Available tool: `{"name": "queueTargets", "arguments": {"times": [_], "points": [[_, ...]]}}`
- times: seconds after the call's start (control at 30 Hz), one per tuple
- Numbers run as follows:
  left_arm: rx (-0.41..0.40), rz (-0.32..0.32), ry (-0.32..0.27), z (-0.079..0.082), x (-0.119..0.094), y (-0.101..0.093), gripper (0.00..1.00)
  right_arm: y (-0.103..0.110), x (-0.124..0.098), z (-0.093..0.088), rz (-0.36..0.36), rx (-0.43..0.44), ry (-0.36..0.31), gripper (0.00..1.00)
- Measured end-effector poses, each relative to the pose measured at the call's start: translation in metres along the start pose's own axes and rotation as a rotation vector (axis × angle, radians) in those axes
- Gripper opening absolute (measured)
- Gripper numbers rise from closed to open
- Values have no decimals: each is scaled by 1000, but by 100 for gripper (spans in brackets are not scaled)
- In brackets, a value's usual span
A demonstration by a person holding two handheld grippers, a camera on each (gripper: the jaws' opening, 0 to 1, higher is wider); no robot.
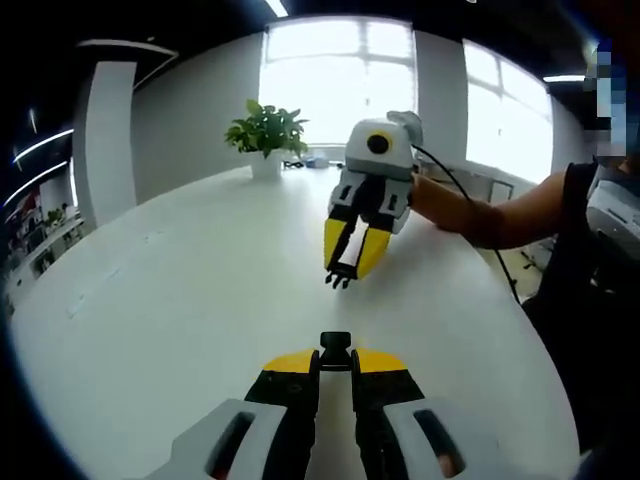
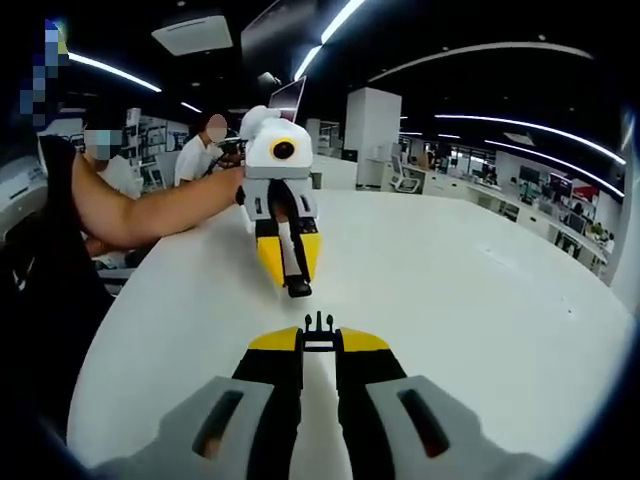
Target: Snap the two parts of the plastic buckle together until the buckle closes and remains connected.
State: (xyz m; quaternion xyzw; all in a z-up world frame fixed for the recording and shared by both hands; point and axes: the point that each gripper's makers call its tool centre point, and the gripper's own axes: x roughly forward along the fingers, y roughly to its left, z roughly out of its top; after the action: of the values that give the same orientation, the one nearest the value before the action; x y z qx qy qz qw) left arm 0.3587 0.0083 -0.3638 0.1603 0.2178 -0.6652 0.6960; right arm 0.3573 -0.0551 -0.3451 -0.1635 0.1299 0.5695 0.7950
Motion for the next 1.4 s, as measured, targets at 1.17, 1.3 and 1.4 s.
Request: {"name": "queueTargets", "arguments": {"times": [1.17,1.3,1.4], "points": [[61,-76,-12,-4,11,-16,11,22,4,-8,101,1,35,10],[55,-89,-14,-4,10,-17,11,24,4,-8,110,-1,38,10],[57,-105,-17,-4,11,-21,11,25,4,-9,118,-3,38,10]]}}
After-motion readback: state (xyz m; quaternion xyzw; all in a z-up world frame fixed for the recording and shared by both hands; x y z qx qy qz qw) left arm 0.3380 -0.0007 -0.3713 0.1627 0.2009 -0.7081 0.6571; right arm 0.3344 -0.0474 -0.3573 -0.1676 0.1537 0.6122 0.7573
